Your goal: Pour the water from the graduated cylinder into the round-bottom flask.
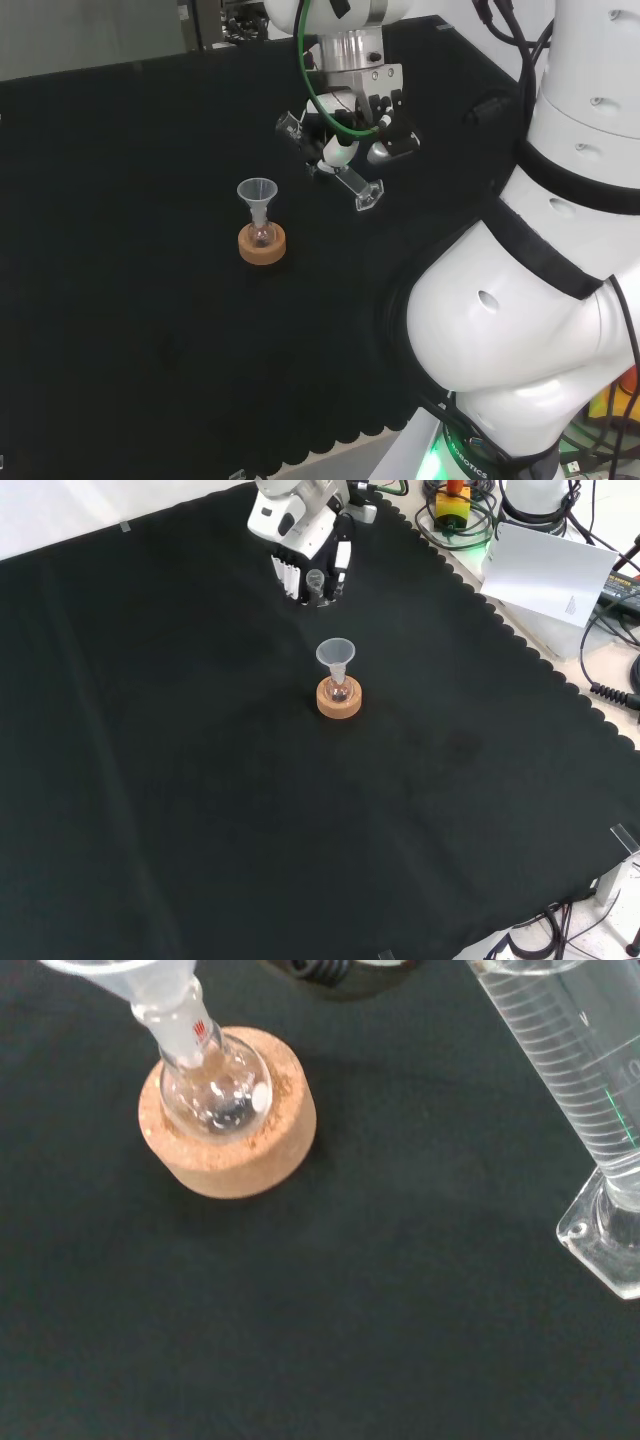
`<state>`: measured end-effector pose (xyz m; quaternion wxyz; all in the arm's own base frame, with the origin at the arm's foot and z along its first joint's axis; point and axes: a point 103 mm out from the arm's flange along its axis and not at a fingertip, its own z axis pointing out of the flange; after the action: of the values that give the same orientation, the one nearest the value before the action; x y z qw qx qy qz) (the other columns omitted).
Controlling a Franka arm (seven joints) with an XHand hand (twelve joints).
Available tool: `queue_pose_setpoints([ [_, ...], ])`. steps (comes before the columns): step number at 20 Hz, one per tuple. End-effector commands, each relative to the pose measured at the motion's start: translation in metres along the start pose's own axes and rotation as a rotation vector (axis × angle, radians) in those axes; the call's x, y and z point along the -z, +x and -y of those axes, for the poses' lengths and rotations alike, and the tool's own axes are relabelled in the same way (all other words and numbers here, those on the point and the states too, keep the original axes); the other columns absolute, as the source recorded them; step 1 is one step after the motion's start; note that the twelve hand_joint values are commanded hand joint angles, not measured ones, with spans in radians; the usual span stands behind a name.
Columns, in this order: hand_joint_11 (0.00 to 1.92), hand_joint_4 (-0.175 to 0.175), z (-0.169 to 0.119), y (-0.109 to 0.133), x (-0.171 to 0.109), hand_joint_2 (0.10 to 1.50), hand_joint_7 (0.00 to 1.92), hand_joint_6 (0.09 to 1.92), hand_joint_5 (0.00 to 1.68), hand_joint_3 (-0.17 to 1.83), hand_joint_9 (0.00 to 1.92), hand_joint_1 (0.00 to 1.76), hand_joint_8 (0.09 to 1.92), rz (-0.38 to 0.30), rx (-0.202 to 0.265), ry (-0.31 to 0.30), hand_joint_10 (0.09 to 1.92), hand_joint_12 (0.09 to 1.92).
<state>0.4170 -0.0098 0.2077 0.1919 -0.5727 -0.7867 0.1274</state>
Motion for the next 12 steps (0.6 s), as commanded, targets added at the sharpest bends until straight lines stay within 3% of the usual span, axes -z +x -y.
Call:
queue_pose_setpoints([
  [1, 1.17, -0.175, 0.0033, 0.0030, -0.0016, 1.19, 0.85, 1.23, 0.82, 0.00, 1.36, 1.23, 1.23, 0.030, -0.001, 0.036, 0.11, 0.81],
  [12, 1.17, -0.175, -0.0042, 0.0119, -0.0068, 1.19, 0.85, 1.22, 0.82, 0.00, 1.36, 1.23, 1.23, 0.130, -0.016, 0.154, 0.11, 0.81],
])
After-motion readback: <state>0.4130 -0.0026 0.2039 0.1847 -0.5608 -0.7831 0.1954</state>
